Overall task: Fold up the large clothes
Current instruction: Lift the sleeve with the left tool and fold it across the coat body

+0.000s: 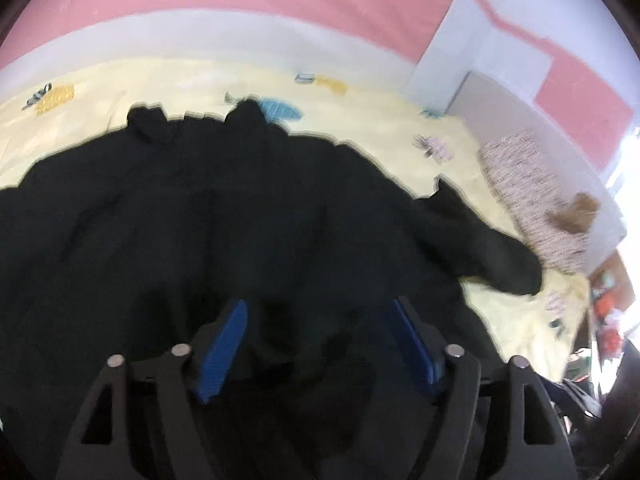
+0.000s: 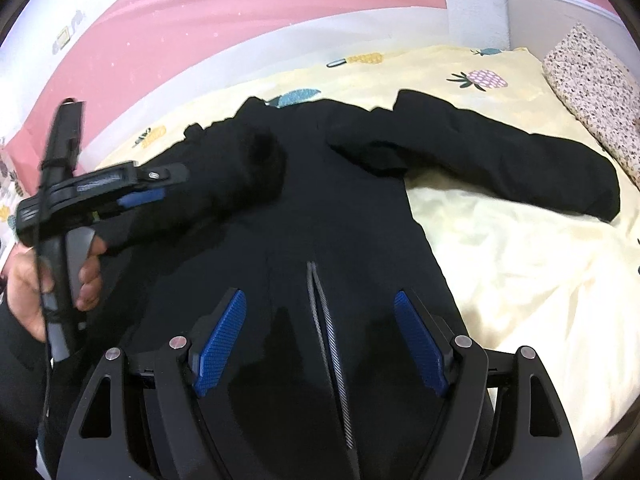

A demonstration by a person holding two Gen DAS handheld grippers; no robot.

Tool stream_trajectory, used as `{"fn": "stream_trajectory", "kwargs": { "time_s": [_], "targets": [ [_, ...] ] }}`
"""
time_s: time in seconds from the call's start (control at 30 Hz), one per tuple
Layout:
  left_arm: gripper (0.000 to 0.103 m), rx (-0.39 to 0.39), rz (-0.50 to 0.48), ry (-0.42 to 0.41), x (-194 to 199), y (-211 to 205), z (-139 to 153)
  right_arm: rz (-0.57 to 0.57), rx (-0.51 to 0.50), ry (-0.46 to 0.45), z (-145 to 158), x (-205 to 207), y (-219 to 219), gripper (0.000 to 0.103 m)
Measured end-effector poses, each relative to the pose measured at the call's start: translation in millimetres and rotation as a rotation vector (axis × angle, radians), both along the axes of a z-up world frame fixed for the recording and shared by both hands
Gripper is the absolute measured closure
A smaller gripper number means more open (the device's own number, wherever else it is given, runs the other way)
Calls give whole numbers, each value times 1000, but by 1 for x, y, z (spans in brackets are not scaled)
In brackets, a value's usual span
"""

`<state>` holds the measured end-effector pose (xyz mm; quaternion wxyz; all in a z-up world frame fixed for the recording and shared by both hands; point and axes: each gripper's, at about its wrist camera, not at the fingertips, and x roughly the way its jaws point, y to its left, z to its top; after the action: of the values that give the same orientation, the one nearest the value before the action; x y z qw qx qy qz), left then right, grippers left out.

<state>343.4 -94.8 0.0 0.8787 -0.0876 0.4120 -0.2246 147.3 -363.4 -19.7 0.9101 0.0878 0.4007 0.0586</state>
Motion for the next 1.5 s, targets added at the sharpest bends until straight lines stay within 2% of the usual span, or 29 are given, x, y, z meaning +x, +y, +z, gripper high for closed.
{"fn": "stream_trajectory", "kwargs": {
  "time_s": [0.1, 0.17, 0.23, 0.3, 0.4, 0.47, 0.5, 0.57, 0.63, 0.73, 0.8, 1.0, 1.1, 1.23, 1.33, 1.5],
  "targets": [
    [27, -28, -10, -64, -21, 14, 25, 15, 3, -12, 7, 3, 6, 26],
    [27, -32, 18, -112, -26, 36, 35, 34, -2, -17, 12, 10, 13, 26],
    [27, 6, 98, -169, -30, 64, 41, 56, -12, -19, 17, 22, 24, 26],
    [30, 83, 202, -201, -29, 92, 43, 84, -20, -23, 19, 35, 37, 26],
    [41, 166, 326, -191, -24, 132, 37, 136, -47, -34, 19, 68, 60, 26],
    [43, 219, 398, -177, -17, 151, 25, 170, -60, -40, 16, 90, 76, 34],
    [46, 239, 420, -166, -11, 160, 19, 186, -65, -39, 14, 104, 84, 43],
    [50, 259, 450, -134, -3, 170, 4, 203, -76, -37, 7, 131, 97, 46],
    [54, 253, 455, -81, 7, 177, -14, 205, -103, -22, -5, 154, 106, 56],
    [56, 262, 435, -34, 9, 174, -41, 197, -123, 94, -42, 191, 106, 58],
    [56, 271, 409, -35, 14, 162, -53, 181, -88, 105, -53, 198, 100, 58],
    [55, 218, 382, -11, 22, 160, -70, 163, -113, 77, -62, 196, 99, 56],
    [56, 216, 381, 0, 22, 161, -65, 153, -127, 88, -54, 193, 99, 55],
    [56, 206, 364, -12, -3, 161, -45, 139, -115, 66, -27, 167, 86, 55],
    [56, 219, 358, -23, -29, 155, -33, 121, -143, 86, -21, 142, 72, 55],
    [56, 244, 346, -68, -81, 131, -6, 88, -83, 55, 0, 85, 40, 55]
  ]
}}
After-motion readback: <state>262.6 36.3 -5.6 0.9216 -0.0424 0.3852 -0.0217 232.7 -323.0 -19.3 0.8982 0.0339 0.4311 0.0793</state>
